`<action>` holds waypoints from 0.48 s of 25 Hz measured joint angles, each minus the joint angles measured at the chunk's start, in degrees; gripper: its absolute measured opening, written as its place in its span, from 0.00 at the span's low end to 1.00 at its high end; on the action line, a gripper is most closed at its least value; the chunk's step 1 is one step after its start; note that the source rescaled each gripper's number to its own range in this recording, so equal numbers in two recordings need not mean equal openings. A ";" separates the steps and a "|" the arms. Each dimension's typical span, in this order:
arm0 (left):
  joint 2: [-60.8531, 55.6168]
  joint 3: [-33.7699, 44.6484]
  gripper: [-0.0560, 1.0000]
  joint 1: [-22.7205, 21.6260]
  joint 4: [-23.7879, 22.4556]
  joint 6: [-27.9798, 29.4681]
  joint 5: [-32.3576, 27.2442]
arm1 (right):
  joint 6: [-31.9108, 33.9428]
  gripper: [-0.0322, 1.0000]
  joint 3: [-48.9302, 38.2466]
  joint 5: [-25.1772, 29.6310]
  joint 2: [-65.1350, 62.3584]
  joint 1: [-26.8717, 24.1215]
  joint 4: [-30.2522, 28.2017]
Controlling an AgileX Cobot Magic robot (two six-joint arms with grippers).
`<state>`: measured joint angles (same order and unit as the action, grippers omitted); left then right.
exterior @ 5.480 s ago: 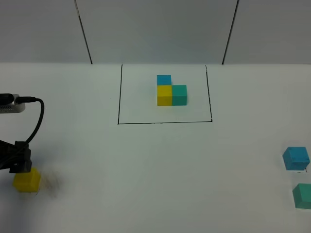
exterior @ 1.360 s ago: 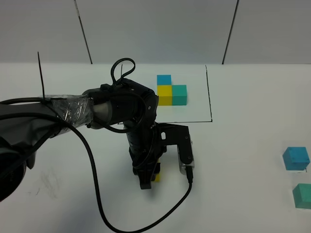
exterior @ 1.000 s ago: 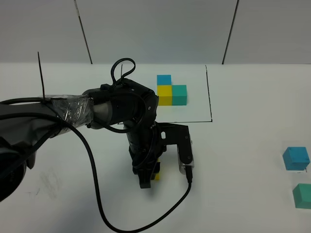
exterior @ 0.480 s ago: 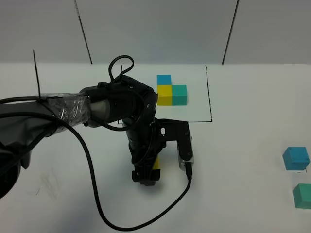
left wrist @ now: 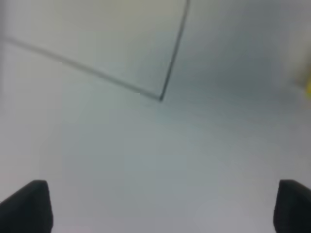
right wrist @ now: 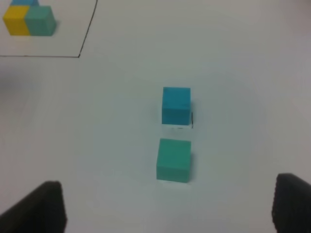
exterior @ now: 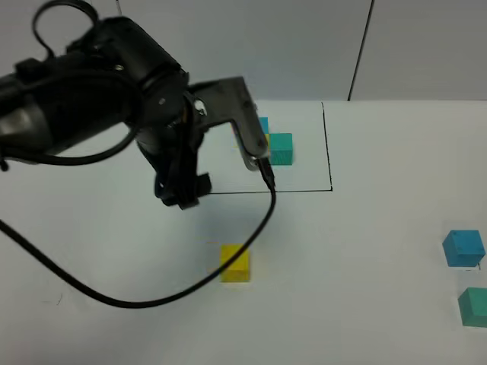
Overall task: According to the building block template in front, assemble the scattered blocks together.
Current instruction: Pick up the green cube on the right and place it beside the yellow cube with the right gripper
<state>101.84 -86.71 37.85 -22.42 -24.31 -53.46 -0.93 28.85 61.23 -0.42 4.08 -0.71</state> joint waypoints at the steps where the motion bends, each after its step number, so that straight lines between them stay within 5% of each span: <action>1: -1.63 0.00 0.97 -0.53 -2.19 2.58 -2.28 | 0.00 0.74 0.00 0.00 0.00 0.00 0.00; 7: -14.12 0.00 0.94 -9.39 -9.33 12.31 -14.04 | 0.00 0.74 0.00 0.00 0.00 0.00 0.00; 12: -26.55 0.00 0.92 -15.80 -9.49 13.61 -14.87 | 0.00 0.74 0.00 0.00 0.00 0.00 0.00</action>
<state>75.29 -86.71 22.04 -31.91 -10.70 -68.33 -0.93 28.85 61.23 -0.42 4.08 -0.71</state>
